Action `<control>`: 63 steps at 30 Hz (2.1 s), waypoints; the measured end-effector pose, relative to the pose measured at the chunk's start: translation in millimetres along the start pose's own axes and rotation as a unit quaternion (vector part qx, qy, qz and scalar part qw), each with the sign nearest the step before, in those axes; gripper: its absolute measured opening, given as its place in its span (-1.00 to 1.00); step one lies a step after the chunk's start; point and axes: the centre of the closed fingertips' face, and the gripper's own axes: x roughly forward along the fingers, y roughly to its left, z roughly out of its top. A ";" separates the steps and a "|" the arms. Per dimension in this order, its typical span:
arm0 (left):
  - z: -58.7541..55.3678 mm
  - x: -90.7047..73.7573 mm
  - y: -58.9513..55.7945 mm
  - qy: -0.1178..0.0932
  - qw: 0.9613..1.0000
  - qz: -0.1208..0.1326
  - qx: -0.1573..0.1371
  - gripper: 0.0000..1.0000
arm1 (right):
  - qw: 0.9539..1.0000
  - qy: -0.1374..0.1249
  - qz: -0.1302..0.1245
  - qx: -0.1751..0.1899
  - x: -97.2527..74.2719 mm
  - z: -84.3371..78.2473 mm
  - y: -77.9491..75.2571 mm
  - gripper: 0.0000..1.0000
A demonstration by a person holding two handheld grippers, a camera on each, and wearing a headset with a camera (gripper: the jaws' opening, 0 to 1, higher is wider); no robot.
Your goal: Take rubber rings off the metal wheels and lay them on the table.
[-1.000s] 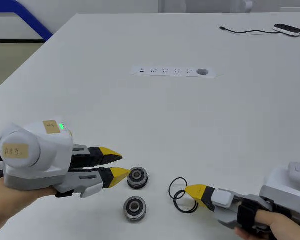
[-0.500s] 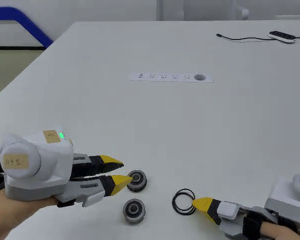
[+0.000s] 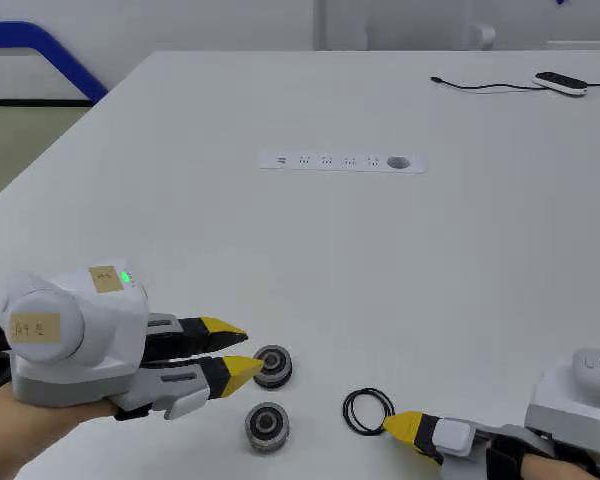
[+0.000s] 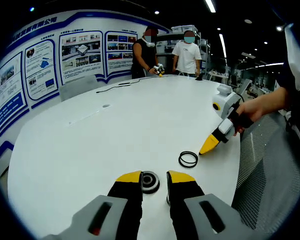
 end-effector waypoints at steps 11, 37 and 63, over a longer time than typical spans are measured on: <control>-3.9 2.9 5.4 0.008 1.000 -0.004 0.002 -0.61 | 0.997 -0.041 0.071 0.004 0.1 20.5 32.2 -0.76; -27.9 42.3 15.5 0.077 0.995 -0.044 0.045 -0.62 | 0.987 -0.010 0.155 -0.037 45.5 23.4 79.1 -0.28; -35.9 48.1 11.2 0.088 0.994 -0.060 0.027 -0.68 | 0.983 0.005 0.163 -0.079 75.8 21.2 96.8 0.10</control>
